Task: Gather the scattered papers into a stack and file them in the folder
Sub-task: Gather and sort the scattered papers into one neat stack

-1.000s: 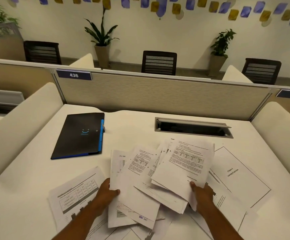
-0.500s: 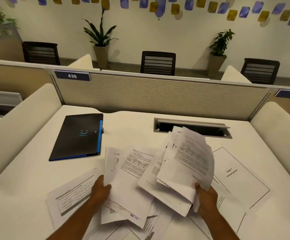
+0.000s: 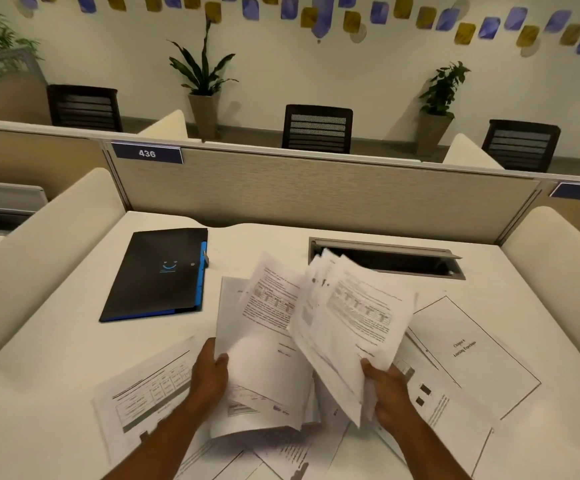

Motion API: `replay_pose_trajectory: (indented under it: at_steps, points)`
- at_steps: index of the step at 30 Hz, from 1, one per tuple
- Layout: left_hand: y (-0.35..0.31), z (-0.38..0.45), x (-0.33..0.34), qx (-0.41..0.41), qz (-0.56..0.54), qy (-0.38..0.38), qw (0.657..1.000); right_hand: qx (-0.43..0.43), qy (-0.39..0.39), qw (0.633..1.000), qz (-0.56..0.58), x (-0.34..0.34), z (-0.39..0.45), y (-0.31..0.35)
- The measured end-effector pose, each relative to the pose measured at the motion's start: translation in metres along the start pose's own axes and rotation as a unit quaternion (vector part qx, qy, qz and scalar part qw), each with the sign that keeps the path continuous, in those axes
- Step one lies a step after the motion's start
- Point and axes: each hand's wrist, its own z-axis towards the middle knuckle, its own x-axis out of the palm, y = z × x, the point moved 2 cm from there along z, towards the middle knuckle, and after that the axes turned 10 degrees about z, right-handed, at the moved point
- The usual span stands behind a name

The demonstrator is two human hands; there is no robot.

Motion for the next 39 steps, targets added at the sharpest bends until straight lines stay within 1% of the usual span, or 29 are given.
replay_pose_trajectory:
  at_steps: [3,5,7,10,14,17,20,22,25,28,30,31,33,35,37,39]
  points:
    - [-0.012,-0.010,0.005,0.011,-0.037,0.029,0.999,0.015,0.021,0.999,-0.033,0.011,-0.002,-0.006]
    - [-0.021,-0.017,0.004,0.026,-0.078,0.052,0.995,0.037,0.045,0.998,-0.022,0.016,0.000,-0.004]
    - [-0.029,-0.023,0.002,0.044,-0.110,0.081,0.990,0.039,0.072,0.997,-0.012,0.021,0.002,0.004]
    - [-0.032,-0.027,0.003,0.068,-0.115,0.141,0.981,0.016,0.096,0.995,0.009,0.022,0.007,0.017]
    - [-0.034,-0.022,0.004,0.084,-0.098,0.210,0.969,-0.042,0.091,0.995,-0.006,0.019,0.009,0.029]
    - [-0.045,-0.018,-0.001,0.073,-0.133,0.219,0.964,-0.075,0.075,0.994,-0.006,0.021,0.004,0.037]
    - [-0.063,-0.018,-0.004,0.070,-0.154,0.226,0.959,-0.098,0.092,0.990,-0.030,0.026,-0.001,0.044]
    - [-0.077,-0.019,-0.004,0.093,-0.134,0.213,0.963,-0.105,0.109,0.988,-0.033,0.035,-0.008,0.048]
    - [-0.090,-0.020,-0.001,0.128,-0.101,0.150,0.975,-0.122,0.157,0.980,-0.021,0.050,-0.018,0.054]
    - [-0.085,-0.020,0.009,0.138,-0.104,0.118,0.978,-0.095,0.197,0.974,-0.055,0.060,-0.016,0.049]
    - [-0.076,-0.019,0.019,0.136,-0.100,0.110,0.979,-0.086,0.186,0.972,-0.110,0.065,-0.016,0.040]
    - [-0.071,-0.019,0.024,0.138,-0.090,0.104,0.981,-0.096,0.166,0.972,-0.139,0.068,-0.017,0.035]
    - [-0.069,-0.022,0.028,0.139,-0.094,0.082,0.982,-0.116,0.130,0.972,-0.160,0.075,-0.021,0.031]
    - [-0.074,-0.025,0.023,0.137,-0.130,0.058,0.980,-0.142,0.121,0.971,-0.148,0.083,-0.030,0.039]
    - [-0.087,-0.032,0.011,0.156,-0.165,0.037,0.973,-0.174,0.134,0.970,-0.106,0.088,-0.043,0.055]
    - [-0.100,-0.040,-0.001,0.180,-0.190,0.018,0.965,-0.222,0.151,0.961,-0.070,0.092,-0.058,0.072]
